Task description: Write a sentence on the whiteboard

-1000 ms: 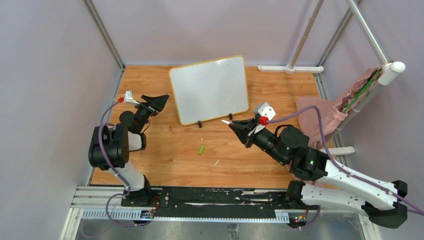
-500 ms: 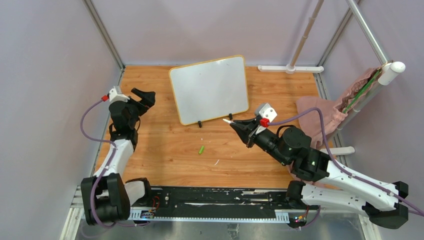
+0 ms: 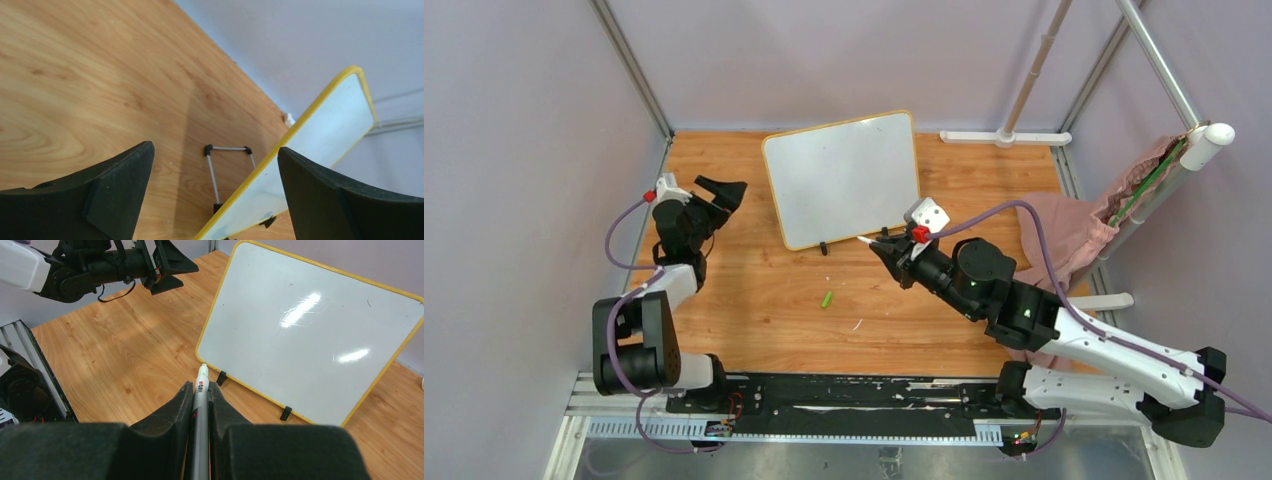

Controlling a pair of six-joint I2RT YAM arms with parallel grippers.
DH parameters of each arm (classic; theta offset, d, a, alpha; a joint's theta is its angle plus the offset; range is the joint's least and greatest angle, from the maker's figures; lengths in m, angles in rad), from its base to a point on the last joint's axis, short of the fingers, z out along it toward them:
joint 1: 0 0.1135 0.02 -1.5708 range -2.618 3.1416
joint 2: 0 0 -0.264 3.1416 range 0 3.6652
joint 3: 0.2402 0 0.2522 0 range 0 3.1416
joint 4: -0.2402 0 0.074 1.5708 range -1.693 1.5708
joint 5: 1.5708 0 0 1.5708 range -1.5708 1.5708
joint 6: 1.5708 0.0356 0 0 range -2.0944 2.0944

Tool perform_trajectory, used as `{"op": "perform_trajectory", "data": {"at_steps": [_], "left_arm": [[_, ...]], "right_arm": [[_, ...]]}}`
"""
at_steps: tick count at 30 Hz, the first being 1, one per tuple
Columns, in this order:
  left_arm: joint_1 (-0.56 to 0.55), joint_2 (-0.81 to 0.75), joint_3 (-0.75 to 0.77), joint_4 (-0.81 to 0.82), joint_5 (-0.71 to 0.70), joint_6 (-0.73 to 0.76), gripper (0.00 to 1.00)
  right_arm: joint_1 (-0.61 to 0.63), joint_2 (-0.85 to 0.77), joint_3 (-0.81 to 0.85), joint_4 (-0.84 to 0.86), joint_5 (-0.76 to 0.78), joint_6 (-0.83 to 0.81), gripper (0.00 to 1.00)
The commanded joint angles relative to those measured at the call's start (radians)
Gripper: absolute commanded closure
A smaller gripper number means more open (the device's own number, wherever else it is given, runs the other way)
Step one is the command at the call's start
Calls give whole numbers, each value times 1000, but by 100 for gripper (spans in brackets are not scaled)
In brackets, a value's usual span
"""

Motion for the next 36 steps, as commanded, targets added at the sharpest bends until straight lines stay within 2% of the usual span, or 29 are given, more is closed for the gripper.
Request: {"op": "perform_trajectory", "data": {"at_steps": [1,4,7,15,20,27,30,33,36], "left_arm": [[6,74,-4,354,174,-54,0],[6,174,23,510,295,-89,0],[6,251,22,663,334,-163,0],[-1,335,36,658,331,-170,1],[-40,259,73,318,228,15,0],[-61,34,83,-56,13,170,0],[-77,-51,125,-285,-146,186,0],[-124,-109,196,-523,-408,162,0],[-126,-141,216,-552,-415,116,0]], "right_arm": [[-30,43,51,-3,0,28,100],[-58,73,51,11,-20,63,100],[-96,104,54,30,-51,92,100],[-127,102,-2,120,-96,89,100],[-130,149,30,124,-81,71,100],[-135,173,46,132,-72,65,100],[-138,159,25,148,-72,64,100],[-144,143,10,160,-72,64,100],[-147,140,8,168,-70,64,100]]}}
